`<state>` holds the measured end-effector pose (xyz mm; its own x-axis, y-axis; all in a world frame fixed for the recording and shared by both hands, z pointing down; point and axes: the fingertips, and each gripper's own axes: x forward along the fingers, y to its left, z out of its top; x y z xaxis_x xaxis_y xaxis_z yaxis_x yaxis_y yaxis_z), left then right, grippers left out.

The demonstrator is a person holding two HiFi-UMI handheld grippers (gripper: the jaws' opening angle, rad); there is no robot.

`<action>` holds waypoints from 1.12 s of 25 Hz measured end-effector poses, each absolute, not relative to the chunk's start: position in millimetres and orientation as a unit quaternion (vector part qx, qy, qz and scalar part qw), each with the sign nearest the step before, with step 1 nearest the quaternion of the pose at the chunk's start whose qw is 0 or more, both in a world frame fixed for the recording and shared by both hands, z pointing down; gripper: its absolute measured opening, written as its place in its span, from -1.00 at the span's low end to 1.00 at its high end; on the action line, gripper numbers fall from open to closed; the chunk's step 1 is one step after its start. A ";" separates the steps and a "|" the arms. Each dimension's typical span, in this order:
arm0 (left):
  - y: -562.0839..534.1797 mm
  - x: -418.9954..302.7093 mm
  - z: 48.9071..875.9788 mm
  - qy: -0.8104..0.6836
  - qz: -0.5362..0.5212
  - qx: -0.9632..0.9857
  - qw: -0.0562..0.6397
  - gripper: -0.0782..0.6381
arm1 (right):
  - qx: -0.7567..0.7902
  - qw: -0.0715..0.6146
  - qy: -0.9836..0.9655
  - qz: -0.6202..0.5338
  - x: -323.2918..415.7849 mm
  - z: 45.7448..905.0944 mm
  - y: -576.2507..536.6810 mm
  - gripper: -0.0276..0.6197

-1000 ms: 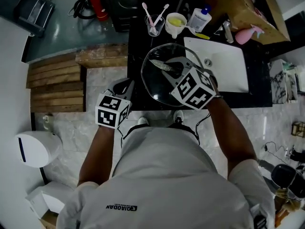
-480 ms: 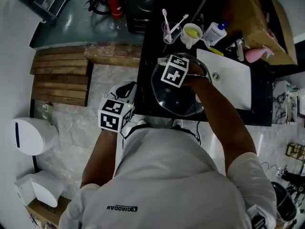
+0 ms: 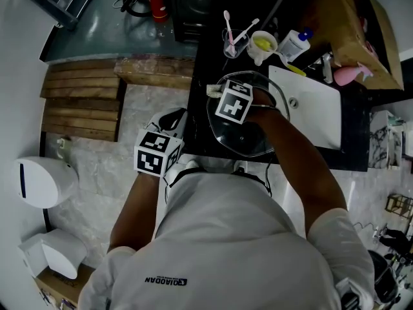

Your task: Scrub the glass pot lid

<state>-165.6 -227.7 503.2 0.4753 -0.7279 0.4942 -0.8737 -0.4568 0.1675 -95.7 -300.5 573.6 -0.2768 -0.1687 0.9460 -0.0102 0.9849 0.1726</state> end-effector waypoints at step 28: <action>-204.2 -143.9 504.2 -0.447 0.187 0.852 0.197 -0.74 | 0.043 0.573 -0.796 -0.191 -83.7 578.8 -221.0 -0.67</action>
<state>-143.9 -204.2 504.2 0.5302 -0.6881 0.4954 -0.8359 -0.5222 0.1691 -83.7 -221.0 578.8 -0.3389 -0.2872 0.8959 0.1503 0.9235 0.3529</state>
